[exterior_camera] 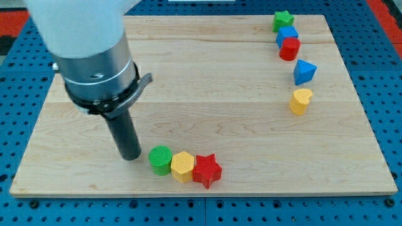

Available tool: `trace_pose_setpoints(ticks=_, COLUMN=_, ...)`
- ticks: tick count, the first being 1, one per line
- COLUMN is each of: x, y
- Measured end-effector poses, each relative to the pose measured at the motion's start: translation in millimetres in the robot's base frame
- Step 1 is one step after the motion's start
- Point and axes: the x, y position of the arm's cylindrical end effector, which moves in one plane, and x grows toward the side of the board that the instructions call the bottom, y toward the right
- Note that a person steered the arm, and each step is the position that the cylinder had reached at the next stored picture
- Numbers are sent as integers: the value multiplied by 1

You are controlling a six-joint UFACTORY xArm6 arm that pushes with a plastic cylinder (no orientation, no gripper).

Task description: Nudge the yellow hexagon and the red star up a bit

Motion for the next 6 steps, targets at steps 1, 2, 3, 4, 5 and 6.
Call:
trace_pose_setpoints(ticks=1, x=18, y=-7)
trace_pose_setpoints(ticks=2, x=46, y=15)
trace_pose_setpoints(ticks=3, x=58, y=82)
trace_pose_setpoints(ticks=4, x=59, y=136)
trace_pose_setpoints(ticks=5, x=62, y=134)
trace_pose_setpoints(ticks=6, x=62, y=135)
